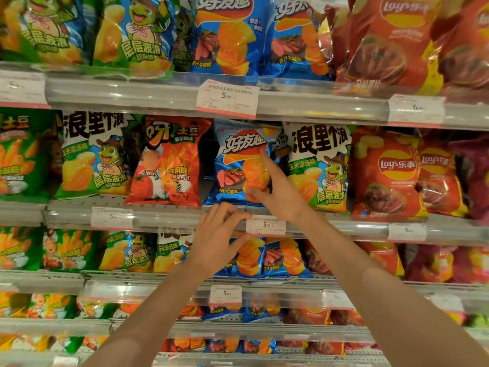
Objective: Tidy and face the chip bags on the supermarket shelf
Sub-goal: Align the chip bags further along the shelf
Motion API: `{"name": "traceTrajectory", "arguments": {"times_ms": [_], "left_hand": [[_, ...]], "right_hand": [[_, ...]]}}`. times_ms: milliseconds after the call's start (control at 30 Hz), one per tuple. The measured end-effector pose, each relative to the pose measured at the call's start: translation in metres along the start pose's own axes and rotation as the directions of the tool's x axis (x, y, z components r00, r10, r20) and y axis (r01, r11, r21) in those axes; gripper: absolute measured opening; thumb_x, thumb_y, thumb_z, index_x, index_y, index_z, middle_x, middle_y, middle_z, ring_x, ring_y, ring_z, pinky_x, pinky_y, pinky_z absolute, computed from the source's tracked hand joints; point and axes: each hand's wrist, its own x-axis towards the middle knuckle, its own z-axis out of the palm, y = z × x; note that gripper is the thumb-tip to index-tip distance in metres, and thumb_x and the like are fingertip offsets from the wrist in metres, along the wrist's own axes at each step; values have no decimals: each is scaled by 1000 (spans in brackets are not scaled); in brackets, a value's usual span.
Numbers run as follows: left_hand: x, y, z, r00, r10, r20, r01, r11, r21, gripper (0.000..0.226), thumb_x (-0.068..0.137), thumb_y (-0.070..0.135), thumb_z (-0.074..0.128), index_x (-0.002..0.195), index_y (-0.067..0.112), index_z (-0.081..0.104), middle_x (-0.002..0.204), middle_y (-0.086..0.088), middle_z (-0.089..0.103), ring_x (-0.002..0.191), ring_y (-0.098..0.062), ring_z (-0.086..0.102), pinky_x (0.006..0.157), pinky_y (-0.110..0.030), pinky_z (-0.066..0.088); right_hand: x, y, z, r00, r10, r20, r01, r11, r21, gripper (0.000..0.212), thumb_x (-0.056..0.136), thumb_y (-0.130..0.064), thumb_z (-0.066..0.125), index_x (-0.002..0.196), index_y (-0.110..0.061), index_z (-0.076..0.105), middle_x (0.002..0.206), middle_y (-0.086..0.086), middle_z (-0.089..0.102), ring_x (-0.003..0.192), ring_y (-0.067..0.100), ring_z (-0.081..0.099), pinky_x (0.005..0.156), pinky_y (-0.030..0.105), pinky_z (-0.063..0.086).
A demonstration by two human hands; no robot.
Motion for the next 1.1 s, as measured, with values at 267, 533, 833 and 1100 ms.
{"name": "traceTrajectory", "arguments": {"times_ms": [267, 533, 833, 1100], "left_hand": [[-4, 17, 8, 999, 6, -42, -2, 995, 101, 39, 87, 31, 73, 122, 17, 65, 113, -7, 58, 101, -27, 58, 84, -41, 48], [7, 25, 10, 996, -72, -47, 73, 997, 5, 40, 81, 32, 81, 117, 20, 69, 108, -3, 59, 93, -25, 63, 83, -44, 51], [9, 26, 4, 994, -105, -2, 105, 994, -31, 39, 84, 34, 78, 120, 23, 68, 107, 1, 56, 96, -20, 59, 83, -42, 52], [10, 27, 2, 994, -113, 4, 113, 993, -44, 39, 84, 32, 79, 120, 22, 68, 106, 0, 57, 94, -20, 59, 83, -42, 51]], "right_hand": [[-60, 32, -64, 920, -133, -369, 46, 971, -235, 35, 93, -16, 68, 127, -13, 62, 121, 4, 53, 102, 16, 61, 94, 40, 53], [-53, 58, -107, 949, 92, -302, -152, 972, -179, 92, 82, -37, 82, 156, -30, 27, 157, 13, 20, 143, 30, 32, 117, 39, 32], [-34, 75, -103, 965, 26, -261, -34, 999, -24, 103, 78, -23, 86, 158, -31, 21, 158, 1, 28, 127, -10, 32, 94, -7, 27], [-36, 79, -102, 972, 61, -227, -56, 998, 29, 104, 80, -25, 84, 158, -34, 17, 161, -2, 27, 144, 12, 35, 118, 38, 35]]}}
